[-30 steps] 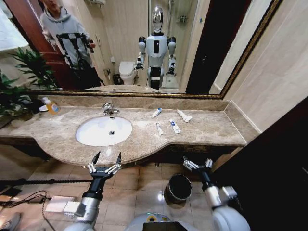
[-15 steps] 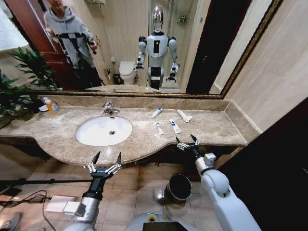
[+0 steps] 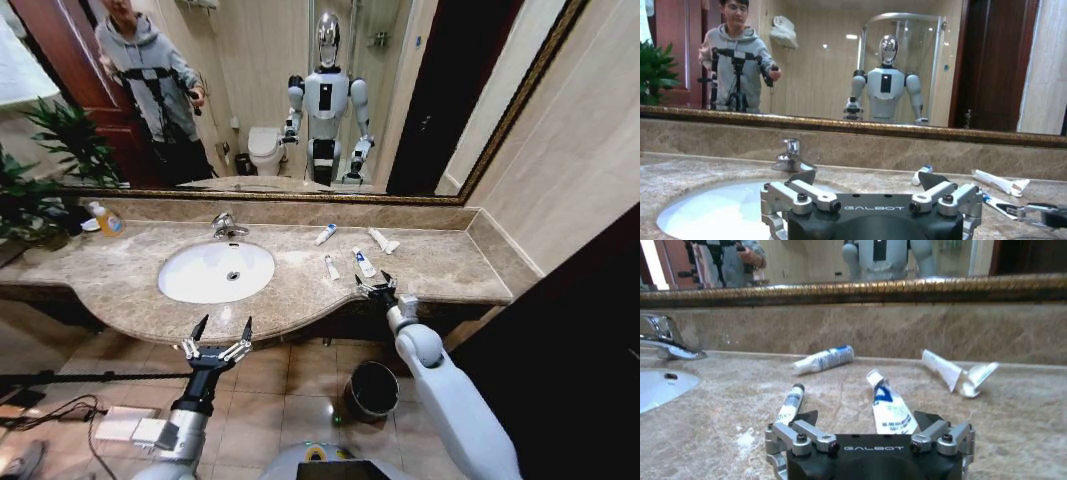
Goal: Pick up the trash from the sink and place it in the trash bin.
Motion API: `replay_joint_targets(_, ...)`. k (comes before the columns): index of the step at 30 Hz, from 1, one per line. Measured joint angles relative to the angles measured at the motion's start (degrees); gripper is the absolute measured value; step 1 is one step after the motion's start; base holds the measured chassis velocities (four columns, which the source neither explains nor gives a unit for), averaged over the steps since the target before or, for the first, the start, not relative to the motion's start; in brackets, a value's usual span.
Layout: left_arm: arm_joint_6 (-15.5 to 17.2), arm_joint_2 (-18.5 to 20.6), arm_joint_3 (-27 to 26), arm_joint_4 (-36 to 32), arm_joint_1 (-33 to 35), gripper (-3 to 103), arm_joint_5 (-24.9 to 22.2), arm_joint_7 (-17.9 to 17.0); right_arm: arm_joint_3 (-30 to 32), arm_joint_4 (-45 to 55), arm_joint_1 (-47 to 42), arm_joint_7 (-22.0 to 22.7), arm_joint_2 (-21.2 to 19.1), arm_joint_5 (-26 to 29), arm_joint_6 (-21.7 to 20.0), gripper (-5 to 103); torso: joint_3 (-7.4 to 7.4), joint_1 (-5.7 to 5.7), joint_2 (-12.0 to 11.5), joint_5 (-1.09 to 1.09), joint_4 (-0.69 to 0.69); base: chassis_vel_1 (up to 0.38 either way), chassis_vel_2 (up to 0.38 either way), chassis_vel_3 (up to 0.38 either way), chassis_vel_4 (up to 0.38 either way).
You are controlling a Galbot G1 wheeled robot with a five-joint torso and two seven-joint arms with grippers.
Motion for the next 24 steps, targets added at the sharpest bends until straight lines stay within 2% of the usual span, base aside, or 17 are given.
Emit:
replay_joint_targets(2,0.0,0.0,0.0,0.0,0.0,100,0.0,0.0,-0.4,-1.12,1.0,0.25,0.19,0.48,-0.26,91,0.0,0.0,0.0,0.0,0.0,0.0,0.0,0.0,0.0)
replay_joint_targets(4,0.0,0.0,0.0,0.0,0.0,100,0.0,0.0,-0.43,-1.43,1.31,0.29,0.2,0.59,-0.32,91,0.0,0.0,0.0,0.0,0.0,0.0,0.0,0.0,0.0)
replay_joint_targets(5,0.0,0.0,0.0,0.0,0.0,100,0.0,0.0,-0.43,-1.98,1.81,0.32,0.14,0.77,-0.38,83,0.0,0.0,0.0,0.0,0.0,0.0,0.0,0.0,0.0)
replay_joint_targets(14,0.0,0.0,0.0,0.0,0.0,100,0.0,0.0,0.53,-3.66,3.18,0.57,-0.06,1.38,-0.48,75,0.0,-0.01,0.0,0.0,0.0,0.0,0.0,0.0,0.0)
replay_joint_targets(17,0.0,0.0,0.0,0.0,0.0,100,0.0,0.0,1.31,-4.06,3.26,0.56,-0.07,1.4,-0.47,79,-0.01,-0.01,0.0,0.0,-0.01,0.0,0.0,0.0,0.0)
replay_joint_targets(19,0.0,0.0,0.0,0.0,0.0,100,0.0,0.0,1.63,-4.56,3.19,0.44,-0.16,1.37,-0.47,87,0.0,-0.01,0.0,0.0,-0.01,0.0,0.0,0.0,0.0)
replay_joint_targets(23,0.0,0.0,0.0,0.0,0.0,100,0.0,0.0,1.77,-4.96,3.05,0.31,-0.05,1.32,-0.5,87,0.0,-0.01,0.0,0.0,-0.01,0.0,0.0,0.0,0.0)
replay_joint_targets(24,0.0,0.0,0.0,0.0,0.0,100,0.0,0.0,1.78,-5.09,3.01,0.21,0.02,1.32,-0.54,84,-0.01,0.0,0.0,0.0,0.0,0.0,0.0,0.0,0.0)
